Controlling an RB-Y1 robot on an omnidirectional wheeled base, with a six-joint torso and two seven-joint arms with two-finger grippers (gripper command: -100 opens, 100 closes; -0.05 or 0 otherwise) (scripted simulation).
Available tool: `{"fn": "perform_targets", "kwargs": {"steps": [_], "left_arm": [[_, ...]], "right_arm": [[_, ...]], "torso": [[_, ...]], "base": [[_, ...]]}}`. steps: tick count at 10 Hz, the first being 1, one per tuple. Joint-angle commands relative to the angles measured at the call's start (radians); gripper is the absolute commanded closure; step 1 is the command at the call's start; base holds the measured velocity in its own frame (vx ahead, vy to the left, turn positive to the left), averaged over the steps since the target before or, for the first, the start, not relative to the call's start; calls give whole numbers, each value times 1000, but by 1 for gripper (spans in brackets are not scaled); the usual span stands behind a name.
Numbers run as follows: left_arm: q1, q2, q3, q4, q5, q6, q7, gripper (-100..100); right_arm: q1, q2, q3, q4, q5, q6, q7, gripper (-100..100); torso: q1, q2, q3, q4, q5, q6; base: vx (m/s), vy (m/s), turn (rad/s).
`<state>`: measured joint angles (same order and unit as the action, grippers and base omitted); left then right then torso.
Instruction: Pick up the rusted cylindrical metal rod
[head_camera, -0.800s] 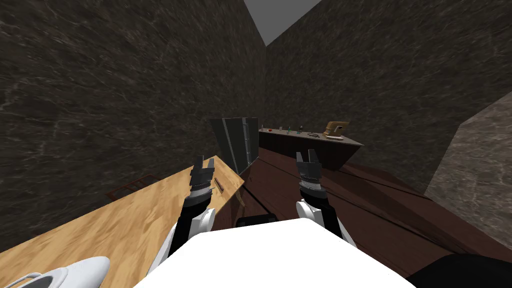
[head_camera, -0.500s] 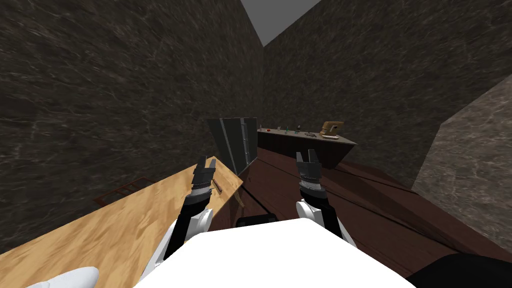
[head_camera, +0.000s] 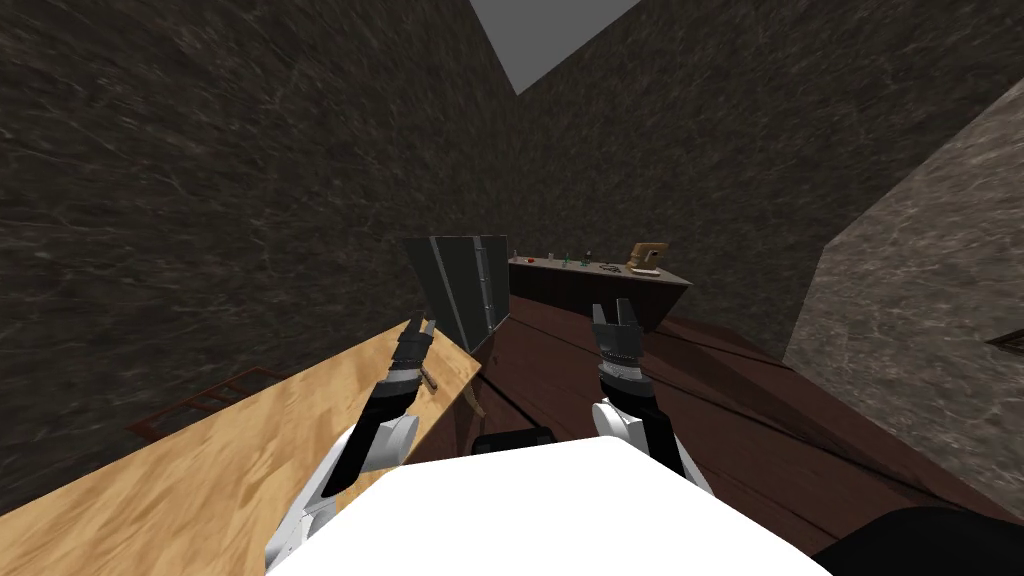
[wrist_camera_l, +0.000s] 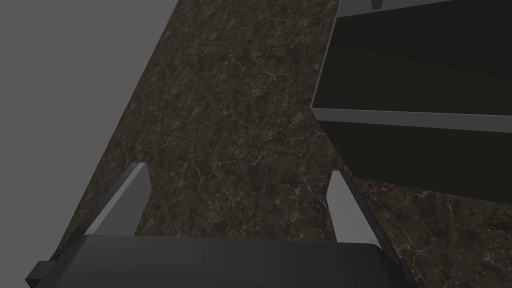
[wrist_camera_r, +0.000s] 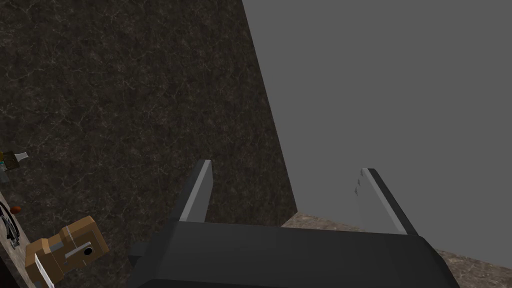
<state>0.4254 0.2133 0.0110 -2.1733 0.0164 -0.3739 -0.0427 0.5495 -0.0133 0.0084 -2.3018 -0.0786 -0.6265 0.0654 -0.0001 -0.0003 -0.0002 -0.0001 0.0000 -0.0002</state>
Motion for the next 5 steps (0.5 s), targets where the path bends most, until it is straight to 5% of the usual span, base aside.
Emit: {"fn": "perform_targets", "kwargs": {"steps": [1, 5], "left_arm": [[-14, 47, 6, 24, 24, 35, -14, -100], [-51, 145, 20, 88, 92, 137, -59, -100]], "right_arm": [[0, 0, 0, 0, 0, 0, 0, 0], [0, 0, 0, 0, 0, 0, 0, 0]], "torso": [[0, 0, 0, 0, 0, 0], [0, 0, 0, 0, 0, 0]], "base": [[0, -7, -93], [2, -6, -121]]}}
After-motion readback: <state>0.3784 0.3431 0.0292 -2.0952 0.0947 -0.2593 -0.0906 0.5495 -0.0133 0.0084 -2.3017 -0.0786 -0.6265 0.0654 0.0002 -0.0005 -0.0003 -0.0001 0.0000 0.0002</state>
